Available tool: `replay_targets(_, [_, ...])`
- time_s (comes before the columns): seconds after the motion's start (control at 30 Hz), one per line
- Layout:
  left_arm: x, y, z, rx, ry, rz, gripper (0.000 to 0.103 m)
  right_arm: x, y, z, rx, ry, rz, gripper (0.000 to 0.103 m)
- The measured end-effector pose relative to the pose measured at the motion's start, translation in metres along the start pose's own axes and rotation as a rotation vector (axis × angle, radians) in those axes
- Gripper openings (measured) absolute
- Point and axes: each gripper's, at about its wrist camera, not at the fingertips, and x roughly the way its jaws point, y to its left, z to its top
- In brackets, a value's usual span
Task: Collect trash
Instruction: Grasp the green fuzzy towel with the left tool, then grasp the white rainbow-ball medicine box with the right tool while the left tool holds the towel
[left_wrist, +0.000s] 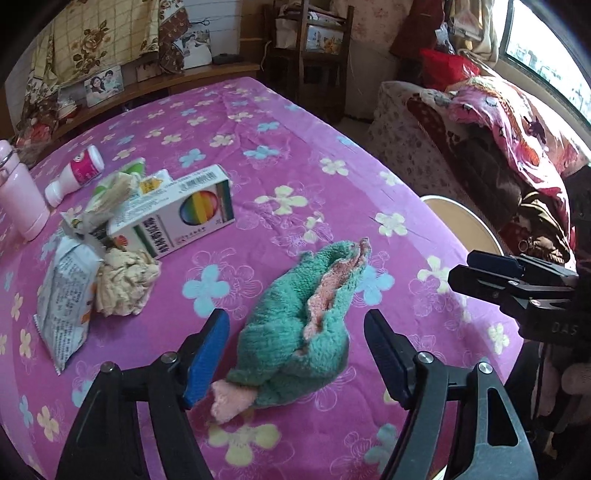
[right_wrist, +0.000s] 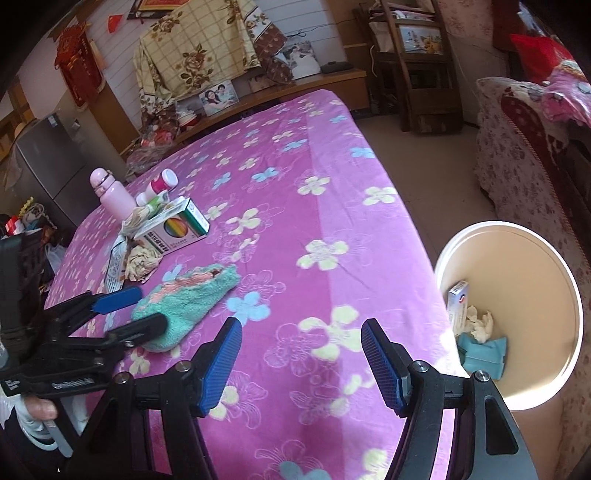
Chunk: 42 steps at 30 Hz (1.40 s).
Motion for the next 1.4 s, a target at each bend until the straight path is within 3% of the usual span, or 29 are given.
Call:
replay_targets(0.07, [0.007, -0.002, 0.000, 0.001, 0.012, 0.008, 0.075, 0.003, 0.003, 0.001, -0.006, 0.006, 0.002, 0.071])
replay_targets(0.13, [0.013, 0.001, -0.002, -0.022, 0.028, 0.019, 0.055, 0.006, 0.005, 0.003, -0.008, 0.012, 0.006, 0.071])
replay_targets(0.2, [0.008, 0.011, -0.005, -0.058, 0.022, -0.001, 0.049, 0.009, 0.008, 0.005, -0.010, 0.015, 0.017, 0.071])
replay_targets(0.47, [-0.038, 0.075, -0.029, -0.229, -0.018, 0.089, 0.048, 0.049, 0.048, 0.032, -0.073, 0.026, 0.088, 0.071])
replay_targets(0.73, [-0.053, 0.127, -0.047, -0.324, -0.022, 0.195, 0.048, 0.106, 0.086, 0.112, -0.078, -0.004, 0.075, 0.071])
replay_targets(0.9, [-0.043, 0.144, -0.041, -0.368, -0.026, 0.213, 0.048, 0.150, 0.101, 0.148, -0.111, 0.050, 0.059, 0.071])
replay_targets(1.03, [-0.042, 0.157, -0.036, -0.377, -0.047, 0.241, 0.048, 0.158, 0.112, 0.135, -0.156, 0.125, 0.109, 0.071])
replay_targets(1.23, [-0.048, 0.179, -0.042, -0.425, -0.062, 0.271, 0.048, 0.131, 0.135, 0.069, -0.241, 0.209, 0.209, 0.071])
replay_targets(1.4, [-0.058, 0.179, -0.050, -0.430, -0.067, 0.273, 0.048, 0.104, 0.144, 0.049, -0.252, 0.165, 0.223, 0.071])
